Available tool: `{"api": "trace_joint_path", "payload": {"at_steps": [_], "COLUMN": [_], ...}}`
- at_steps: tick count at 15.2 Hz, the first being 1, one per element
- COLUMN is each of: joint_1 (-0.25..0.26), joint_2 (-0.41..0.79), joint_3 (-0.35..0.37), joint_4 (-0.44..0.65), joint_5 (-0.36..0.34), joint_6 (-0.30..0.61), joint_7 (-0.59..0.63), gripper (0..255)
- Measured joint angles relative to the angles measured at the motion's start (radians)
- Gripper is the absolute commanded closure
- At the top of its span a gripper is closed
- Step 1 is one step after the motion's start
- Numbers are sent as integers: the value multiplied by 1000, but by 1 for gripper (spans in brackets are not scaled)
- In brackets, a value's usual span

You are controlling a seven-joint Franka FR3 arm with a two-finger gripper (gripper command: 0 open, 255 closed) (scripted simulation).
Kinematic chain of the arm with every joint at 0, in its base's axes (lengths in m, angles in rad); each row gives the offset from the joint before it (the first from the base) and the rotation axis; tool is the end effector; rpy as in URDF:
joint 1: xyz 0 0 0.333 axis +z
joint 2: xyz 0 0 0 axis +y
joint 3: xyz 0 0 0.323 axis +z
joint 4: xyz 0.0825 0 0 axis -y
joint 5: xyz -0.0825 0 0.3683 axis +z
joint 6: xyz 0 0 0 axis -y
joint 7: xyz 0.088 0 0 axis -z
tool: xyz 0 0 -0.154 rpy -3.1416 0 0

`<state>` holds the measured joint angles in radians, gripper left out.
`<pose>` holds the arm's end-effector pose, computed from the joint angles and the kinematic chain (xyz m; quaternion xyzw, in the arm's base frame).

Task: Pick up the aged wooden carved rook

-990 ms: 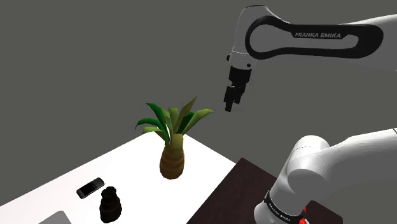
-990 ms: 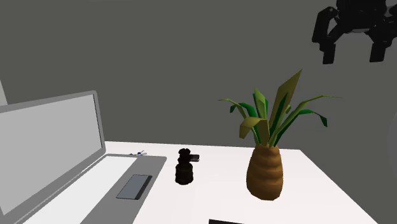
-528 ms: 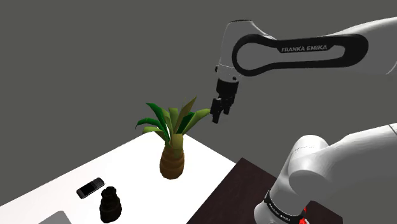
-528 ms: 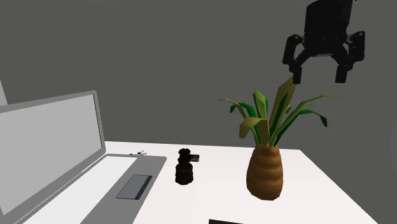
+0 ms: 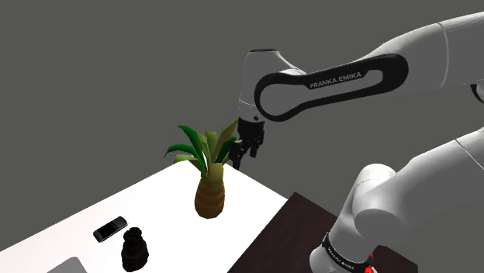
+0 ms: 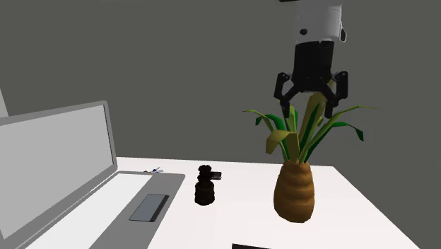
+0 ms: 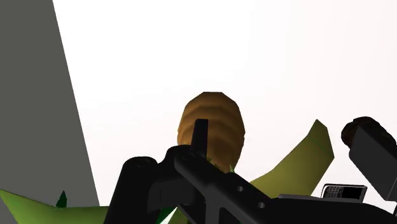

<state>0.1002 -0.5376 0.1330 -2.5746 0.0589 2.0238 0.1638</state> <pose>0.3474 0.0867 0.4039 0.9999 0.0120 -0.0065 0.0090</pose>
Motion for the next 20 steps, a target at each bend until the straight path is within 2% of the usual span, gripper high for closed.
{"api": "trace_joint_path", "payload": {"at_steps": [5, 10, 15, 17, 20], "joint_1": [24, 42, 44, 39, 59], "joint_2": [163, 310, 415, 563, 718], "joint_3": [79, 153, 223, 240, 239], "joint_4": [25, 86, 176, 234, 301], "joint_5": [27, 18, -47, -96, -160], "joint_6": [152, 275, 413, 502, 468], "joint_7": [113, 236, 374, 437, 525], "gripper": [0, 0, 0, 0, 0]}}
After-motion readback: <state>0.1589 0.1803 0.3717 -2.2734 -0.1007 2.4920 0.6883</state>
